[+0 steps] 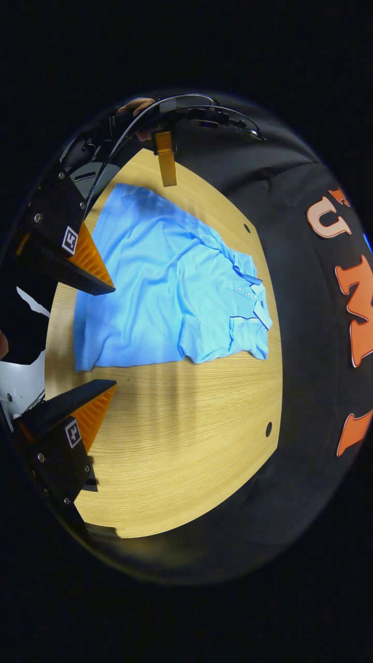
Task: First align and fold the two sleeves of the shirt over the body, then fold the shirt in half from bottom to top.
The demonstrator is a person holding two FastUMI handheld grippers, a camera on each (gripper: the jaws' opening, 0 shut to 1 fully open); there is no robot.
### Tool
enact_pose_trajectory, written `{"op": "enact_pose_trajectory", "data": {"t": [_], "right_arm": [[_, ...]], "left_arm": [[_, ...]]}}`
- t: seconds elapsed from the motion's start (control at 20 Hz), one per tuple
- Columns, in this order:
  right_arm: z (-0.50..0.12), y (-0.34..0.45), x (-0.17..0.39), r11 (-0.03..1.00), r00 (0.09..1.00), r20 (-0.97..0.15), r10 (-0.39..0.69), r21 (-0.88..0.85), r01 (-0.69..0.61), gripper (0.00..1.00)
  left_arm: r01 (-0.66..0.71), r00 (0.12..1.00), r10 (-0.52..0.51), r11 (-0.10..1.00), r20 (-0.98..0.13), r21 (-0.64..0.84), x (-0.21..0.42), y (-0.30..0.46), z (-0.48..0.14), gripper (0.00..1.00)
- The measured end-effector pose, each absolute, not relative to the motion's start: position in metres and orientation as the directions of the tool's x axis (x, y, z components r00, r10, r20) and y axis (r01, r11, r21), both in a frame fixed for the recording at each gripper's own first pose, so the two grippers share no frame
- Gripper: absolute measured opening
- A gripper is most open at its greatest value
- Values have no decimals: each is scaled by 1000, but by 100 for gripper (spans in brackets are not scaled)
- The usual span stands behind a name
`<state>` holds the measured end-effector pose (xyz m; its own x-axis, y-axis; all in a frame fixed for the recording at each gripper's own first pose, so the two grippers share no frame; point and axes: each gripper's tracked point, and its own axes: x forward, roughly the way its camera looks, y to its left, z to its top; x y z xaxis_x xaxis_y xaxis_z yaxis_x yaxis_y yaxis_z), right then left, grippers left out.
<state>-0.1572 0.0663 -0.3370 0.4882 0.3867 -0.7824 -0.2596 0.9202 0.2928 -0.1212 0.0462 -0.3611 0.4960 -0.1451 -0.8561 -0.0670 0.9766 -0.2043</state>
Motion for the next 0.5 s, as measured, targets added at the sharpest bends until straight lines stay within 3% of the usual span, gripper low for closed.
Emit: {"op": "enact_pose_trajectory", "data": {"t": [0.15, 0.5], "right_arm": [[-348, 66, -166, 921, 463, -799, 383, 293, -256, 99], [-370, 70, -173, 924, 416, -828, 375, 296, -243, 98]], "left_arm": [[-73, 480, -101, 985, -872, -154, -141, 54, -374, 100], [-74, 432, -104, 986, -896, -150, -180, 43, -407, 100]]}}
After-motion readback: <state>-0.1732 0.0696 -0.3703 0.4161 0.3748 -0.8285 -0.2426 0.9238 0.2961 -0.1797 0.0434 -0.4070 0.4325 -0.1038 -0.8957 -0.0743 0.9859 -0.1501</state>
